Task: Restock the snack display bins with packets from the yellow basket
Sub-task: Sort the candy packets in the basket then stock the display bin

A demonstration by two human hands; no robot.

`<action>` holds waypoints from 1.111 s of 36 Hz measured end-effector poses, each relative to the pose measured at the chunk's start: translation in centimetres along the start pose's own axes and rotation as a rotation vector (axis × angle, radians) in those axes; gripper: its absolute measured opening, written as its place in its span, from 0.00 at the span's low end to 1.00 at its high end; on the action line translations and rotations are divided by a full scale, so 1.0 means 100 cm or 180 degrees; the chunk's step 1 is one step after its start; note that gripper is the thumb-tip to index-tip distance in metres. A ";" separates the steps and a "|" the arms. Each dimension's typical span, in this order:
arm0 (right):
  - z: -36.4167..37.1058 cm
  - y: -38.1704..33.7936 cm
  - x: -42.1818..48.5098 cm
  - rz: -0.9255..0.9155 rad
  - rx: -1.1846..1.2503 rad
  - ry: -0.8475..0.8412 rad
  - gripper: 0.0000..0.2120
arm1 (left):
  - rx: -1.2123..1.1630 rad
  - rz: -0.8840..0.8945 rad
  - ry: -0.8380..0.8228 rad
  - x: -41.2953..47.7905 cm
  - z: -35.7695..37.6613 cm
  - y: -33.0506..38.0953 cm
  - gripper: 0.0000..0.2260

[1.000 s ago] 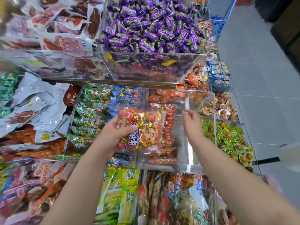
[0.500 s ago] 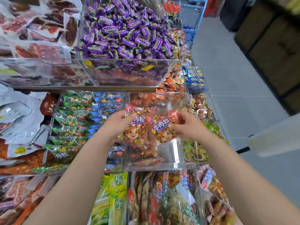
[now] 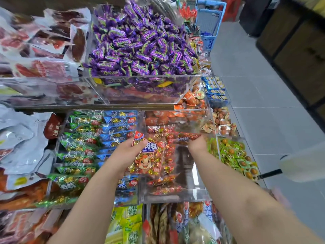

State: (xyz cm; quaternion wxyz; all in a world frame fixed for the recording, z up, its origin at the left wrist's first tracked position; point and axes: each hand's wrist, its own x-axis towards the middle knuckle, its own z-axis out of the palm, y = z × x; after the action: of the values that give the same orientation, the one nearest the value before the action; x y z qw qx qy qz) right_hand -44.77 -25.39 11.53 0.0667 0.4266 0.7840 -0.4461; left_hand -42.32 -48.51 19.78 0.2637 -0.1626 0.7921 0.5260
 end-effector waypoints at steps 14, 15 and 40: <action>0.026 -0.014 0.033 0.0764 0.1322 -0.0567 0.19 | -0.0367 0.0173 -0.0070 0.006 0.001 -0.005 0.29; 0.027 -0.016 0.036 0.0791 0.1501 -0.0605 0.17 | -0.0380 0.0188 -0.0085 0.006 0.001 -0.006 0.28; 0.005 -0.023 0.006 -0.0307 0.1114 -0.0799 0.15 | -0.0485 0.0600 -0.0532 -0.011 -0.008 -0.002 0.09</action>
State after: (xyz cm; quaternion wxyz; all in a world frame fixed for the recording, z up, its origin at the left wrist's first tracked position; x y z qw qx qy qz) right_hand -46.92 -25.95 12.41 0.0672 0.3349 0.6996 -0.6276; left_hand -41.50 -49.37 20.55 0.2650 -0.0627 0.7369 0.6187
